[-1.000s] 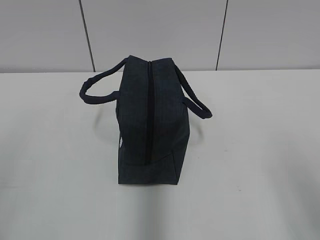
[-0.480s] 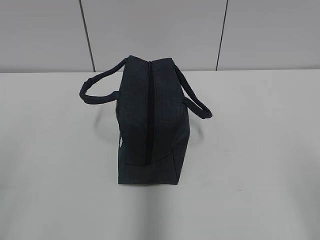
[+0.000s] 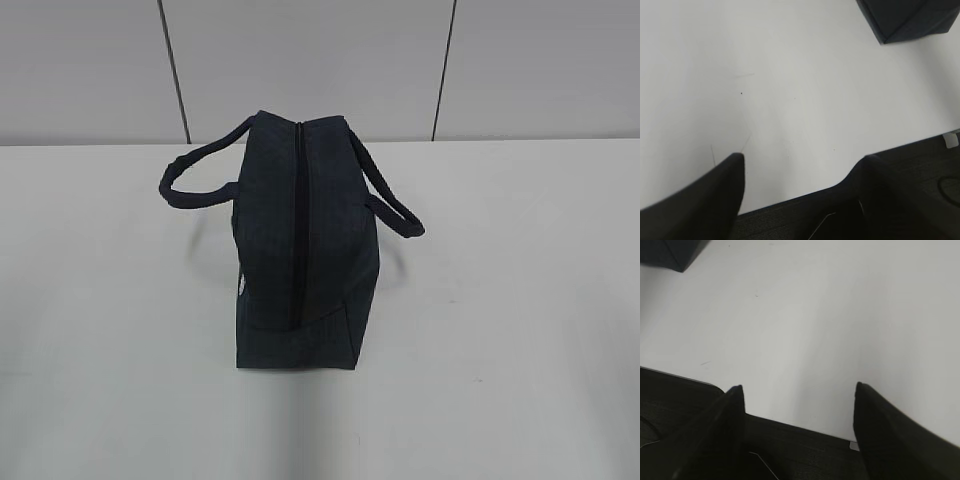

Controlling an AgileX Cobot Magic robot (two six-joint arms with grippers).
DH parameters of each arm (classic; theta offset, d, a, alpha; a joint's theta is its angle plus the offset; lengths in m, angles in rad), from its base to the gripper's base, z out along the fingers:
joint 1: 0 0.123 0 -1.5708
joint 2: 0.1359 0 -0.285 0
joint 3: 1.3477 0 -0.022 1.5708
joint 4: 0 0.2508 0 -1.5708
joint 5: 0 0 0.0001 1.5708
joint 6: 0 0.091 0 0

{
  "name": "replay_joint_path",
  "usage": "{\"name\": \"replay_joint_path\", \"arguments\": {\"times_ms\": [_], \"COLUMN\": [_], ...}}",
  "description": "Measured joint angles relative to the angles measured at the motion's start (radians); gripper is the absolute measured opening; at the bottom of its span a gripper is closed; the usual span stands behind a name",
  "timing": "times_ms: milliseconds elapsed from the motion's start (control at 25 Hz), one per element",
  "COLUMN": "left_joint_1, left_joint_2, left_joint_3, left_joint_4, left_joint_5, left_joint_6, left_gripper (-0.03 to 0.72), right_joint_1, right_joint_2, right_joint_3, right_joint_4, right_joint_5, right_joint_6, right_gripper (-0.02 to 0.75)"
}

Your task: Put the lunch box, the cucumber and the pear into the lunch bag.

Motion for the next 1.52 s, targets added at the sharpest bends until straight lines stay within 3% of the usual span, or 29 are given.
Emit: {"name": "replay_joint_path", "arguments": {"times_ms": [240, 560, 800, 1200, 1520], "left_joint_1": [0.007, 0.136, 0.195, 0.203, 0.204], "left_joint_2": [-0.001, -0.13, -0.23, -0.331, -0.331], "left_joint_3": [0.001, 0.001, 0.001, 0.001, 0.001], "left_joint_4": [-0.001, -0.001, -0.001, -0.005, -0.006], "left_joint_5": [0.0, -0.001, 0.001, 0.006, 0.005], "left_joint_6": [0.0, 0.0, -0.001, -0.001, -0.003], "left_gripper": [0.487, 0.487, 0.487, 0.487, 0.487], "right_joint_1": [0.0, -0.068, -0.106, -0.188, -0.193], "right_joint_2": [0.0, -0.054, -0.12, -0.269, -0.269], "right_joint_3": [0.0, 0.0, 0.0, 0.0, 0.001], "right_joint_4": [0.0, 0.0, 0.0, -0.004, -0.007], "right_joint_5": [-0.002, -0.002, -0.002, 0.003, 0.004], "right_joint_6": [-0.002, -0.003, -0.003, -0.004, -0.004], "right_gripper": [0.503, 0.503, 0.503, 0.503, 0.503]}}
